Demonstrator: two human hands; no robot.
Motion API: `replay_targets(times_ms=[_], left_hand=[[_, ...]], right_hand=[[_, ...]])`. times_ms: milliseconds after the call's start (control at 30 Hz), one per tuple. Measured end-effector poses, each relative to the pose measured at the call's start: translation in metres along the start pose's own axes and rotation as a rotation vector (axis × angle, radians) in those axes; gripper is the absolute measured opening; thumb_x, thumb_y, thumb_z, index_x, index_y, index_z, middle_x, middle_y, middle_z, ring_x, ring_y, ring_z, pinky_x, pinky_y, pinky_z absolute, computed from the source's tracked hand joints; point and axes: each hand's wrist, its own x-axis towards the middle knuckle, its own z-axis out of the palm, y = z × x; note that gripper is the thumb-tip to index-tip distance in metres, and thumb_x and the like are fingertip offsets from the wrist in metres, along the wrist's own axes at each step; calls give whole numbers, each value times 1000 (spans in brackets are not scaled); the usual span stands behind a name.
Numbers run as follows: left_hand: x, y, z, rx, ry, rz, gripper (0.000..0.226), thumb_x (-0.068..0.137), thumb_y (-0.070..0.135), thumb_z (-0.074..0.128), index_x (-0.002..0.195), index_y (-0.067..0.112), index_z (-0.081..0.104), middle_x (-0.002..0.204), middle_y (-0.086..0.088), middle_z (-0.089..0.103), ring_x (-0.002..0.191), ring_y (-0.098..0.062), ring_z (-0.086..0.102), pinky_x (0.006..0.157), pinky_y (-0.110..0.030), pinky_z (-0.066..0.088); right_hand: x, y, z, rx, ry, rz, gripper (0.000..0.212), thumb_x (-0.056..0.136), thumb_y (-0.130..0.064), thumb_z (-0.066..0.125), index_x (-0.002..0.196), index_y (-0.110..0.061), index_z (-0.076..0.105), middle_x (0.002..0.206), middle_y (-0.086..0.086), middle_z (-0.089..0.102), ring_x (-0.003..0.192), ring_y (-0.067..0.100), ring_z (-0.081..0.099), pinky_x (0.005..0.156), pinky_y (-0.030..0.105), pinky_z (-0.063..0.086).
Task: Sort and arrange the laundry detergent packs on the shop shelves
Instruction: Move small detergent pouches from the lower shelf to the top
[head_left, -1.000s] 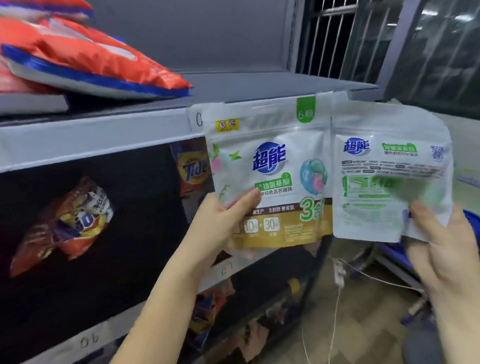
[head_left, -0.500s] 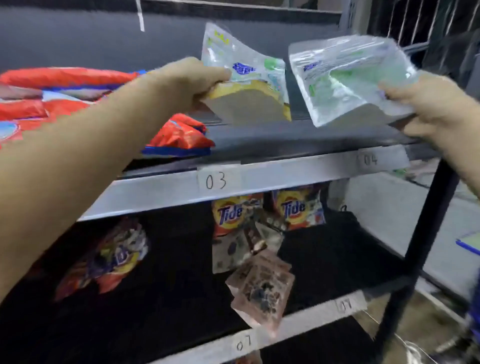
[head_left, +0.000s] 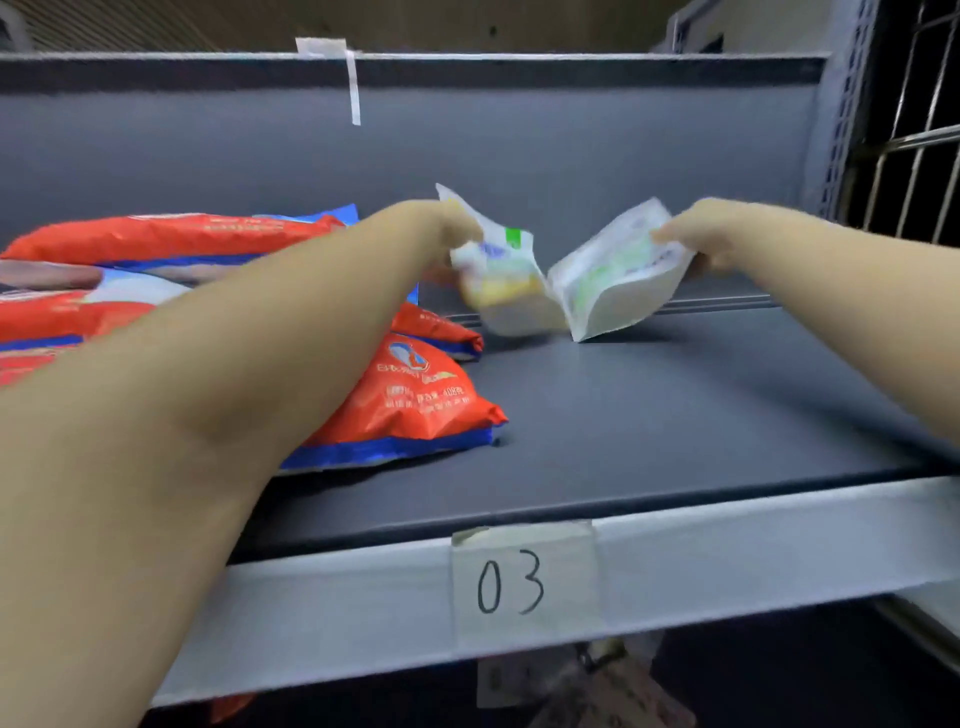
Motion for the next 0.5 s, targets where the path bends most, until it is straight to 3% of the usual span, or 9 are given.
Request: replay_targets(times_ms=[33,100,133,200,267,400,500], left_hand=[[3,-5,-1,179,-4,0,41,100,22,43,137,5,37,116,-10,50,110,-25,57,100,-38,44],[1,-13,-4,540,46,44,43,98,24,48,135,2,42,128,-14,52,113,-33,56,97,-38,45],[-1,-14,-5,665,76,91,36,97,21,48,126,0,49,120,-19,57,104,-35,57,88,-34,48],[-10,-14,3,880,125,211,20,96,12,43,97,-3,55,87,-16,56,88,-32,48,66,-31,40],[-17,-14,16,995,101,310,22,96,13,42,93,-3,56,82,-13,51,84,-30,45,67,-31,35],[-33,-16,37,1161,31,415,32,96,24,43,112,2,59,91,-11,59,89,-31,51,70,-30,35],[-57,-8,45,1159,35,505,29,96,30,43,102,9,61,93,-11,59,87,-29,47,72,-30,37]], right_hand=[[2,2,6,-157,-32,4,14,96,-11,49,108,-3,51,89,15,54,80,30,55,83,43,47],[2,9,9,-598,-22,-9,17,94,-13,49,83,-1,50,79,15,53,68,28,52,70,31,44],[2,11,8,-813,5,-27,22,93,-11,46,74,-1,47,72,13,50,64,26,49,62,27,40],[-5,14,7,-1043,79,-97,19,92,-6,41,74,-1,47,68,7,43,71,29,48,62,29,37],[-8,19,4,-1174,107,-164,11,89,-4,42,81,-3,49,69,6,41,78,31,48,62,30,36],[-25,21,7,-1273,25,-299,13,93,-13,44,85,-6,52,72,5,43,76,29,48,50,24,29],[-49,14,9,-1259,27,-446,18,94,-18,43,87,-4,53,77,9,48,71,28,47,49,24,27]])
